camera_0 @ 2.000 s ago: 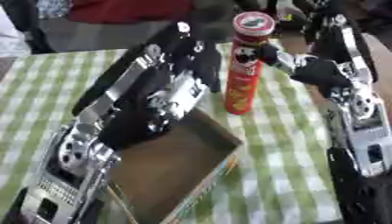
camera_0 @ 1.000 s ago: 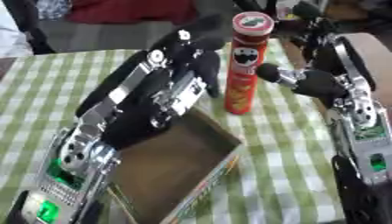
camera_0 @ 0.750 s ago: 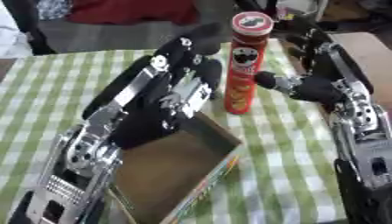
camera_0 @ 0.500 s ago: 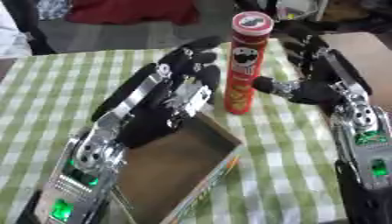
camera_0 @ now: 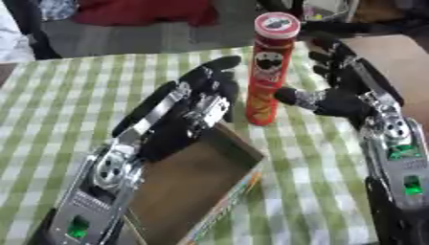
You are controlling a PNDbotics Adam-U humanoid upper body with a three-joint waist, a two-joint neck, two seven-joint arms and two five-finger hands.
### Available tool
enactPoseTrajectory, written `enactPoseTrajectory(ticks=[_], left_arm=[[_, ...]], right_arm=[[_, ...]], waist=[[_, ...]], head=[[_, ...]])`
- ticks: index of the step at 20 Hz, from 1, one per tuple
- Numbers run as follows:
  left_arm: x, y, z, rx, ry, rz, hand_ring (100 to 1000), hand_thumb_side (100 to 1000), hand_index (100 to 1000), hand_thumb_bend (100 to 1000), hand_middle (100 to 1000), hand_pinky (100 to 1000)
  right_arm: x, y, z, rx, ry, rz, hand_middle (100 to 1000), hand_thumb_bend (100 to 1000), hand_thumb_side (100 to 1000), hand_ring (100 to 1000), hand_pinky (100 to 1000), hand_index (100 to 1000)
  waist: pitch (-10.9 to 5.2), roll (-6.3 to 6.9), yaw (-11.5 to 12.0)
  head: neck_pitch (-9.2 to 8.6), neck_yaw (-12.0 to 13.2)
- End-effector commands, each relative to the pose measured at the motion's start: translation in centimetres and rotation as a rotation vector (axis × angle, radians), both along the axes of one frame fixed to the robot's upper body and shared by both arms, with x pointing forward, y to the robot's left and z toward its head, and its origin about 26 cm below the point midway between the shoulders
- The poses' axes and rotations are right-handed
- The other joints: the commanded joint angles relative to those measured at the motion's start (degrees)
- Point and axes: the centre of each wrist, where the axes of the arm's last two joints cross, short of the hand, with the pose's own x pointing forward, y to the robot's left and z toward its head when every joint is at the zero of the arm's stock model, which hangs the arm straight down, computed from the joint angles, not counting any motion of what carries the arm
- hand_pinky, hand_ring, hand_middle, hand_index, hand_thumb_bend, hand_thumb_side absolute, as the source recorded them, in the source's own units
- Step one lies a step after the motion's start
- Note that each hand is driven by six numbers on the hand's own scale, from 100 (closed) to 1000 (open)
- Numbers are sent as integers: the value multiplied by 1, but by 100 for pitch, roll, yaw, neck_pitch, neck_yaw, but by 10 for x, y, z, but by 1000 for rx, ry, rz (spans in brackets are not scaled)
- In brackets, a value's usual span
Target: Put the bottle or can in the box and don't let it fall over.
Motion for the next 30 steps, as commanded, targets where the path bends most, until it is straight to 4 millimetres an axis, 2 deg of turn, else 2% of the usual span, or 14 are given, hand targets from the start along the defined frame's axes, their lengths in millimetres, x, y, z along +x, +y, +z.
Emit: enactPoseTrajectory(ticks=[1,14,19,20,30], left_arm=[[2,-4,5,-6,-22,1,986,782,975,100,421,1000],[13,-9,8,22,-54,36,986,787,975,100,418,1000],[12,-9,18,57,-122,63,907,776,970,100,404,1000],[12,-8,20,65,-137,70,865,773,967,100,397,987],[16,-9,35,152,-236,93,853,760,959,100,392,978]], right_arm=[[3,-2,5,-14,-28,-9,1000,855,250,1000,1000,1000],[15,-3,4,14,-8,18,1000,870,263,1000,1000,1000],[16,-2,6,48,-7,32,1000,867,260,1000,1000,1000],[16,-2,6,54,-7,35,1000,866,259,1000,1000,1000],[19,-3,8,96,32,16,1000,879,271,1000,1000,1000]], waist=[[-46,-14,-4],[37,6,17],[42,27,41],[42,27,44],[94,36,60]], head=[[-70,23],[-110,-7],[-129,-32],[-138,-41],[-241,-49]])
